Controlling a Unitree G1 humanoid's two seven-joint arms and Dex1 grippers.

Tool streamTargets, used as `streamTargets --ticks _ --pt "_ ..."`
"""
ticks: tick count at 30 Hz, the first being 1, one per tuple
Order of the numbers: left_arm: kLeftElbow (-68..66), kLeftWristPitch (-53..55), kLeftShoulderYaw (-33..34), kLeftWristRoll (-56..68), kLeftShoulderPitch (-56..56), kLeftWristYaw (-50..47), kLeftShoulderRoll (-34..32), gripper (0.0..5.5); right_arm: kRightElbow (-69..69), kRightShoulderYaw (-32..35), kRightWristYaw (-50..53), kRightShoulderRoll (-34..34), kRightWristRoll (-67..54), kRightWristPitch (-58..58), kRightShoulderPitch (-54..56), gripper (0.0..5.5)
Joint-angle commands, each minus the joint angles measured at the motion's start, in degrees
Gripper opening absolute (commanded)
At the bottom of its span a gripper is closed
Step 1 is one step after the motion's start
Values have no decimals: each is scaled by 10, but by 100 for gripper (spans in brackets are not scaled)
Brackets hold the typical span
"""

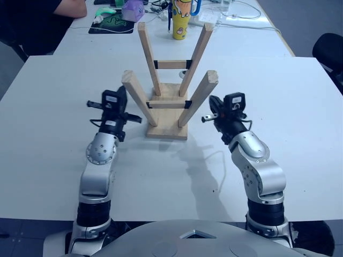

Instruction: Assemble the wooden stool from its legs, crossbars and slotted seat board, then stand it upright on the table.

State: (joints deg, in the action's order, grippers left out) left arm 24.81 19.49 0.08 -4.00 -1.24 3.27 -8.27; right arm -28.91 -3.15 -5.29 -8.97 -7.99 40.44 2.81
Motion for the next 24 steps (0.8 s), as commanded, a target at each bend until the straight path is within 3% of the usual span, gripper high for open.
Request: streamTargets --ticks 1,7,12,18,24 --pt "0 15 24 13 41 10 -10 0 29 -16 -24 -13 -9 42 -30 2" --pt "-27 116 -67 73 113 175 -84 0 58 -67 -95 -33 -36 75 -29 2" --pt "-11 146 -106 92 108 230 -114 0 83 -81 -114 -39 -36 75 -25 2" --pt "2 133 -110 166 52 259 -64 0 107 -93 -121 -30 -34 60 -25 2" --pt "-43 116 -117 164 15 223 -21 0 138 -103 -132 -25 -30 47 0 2"
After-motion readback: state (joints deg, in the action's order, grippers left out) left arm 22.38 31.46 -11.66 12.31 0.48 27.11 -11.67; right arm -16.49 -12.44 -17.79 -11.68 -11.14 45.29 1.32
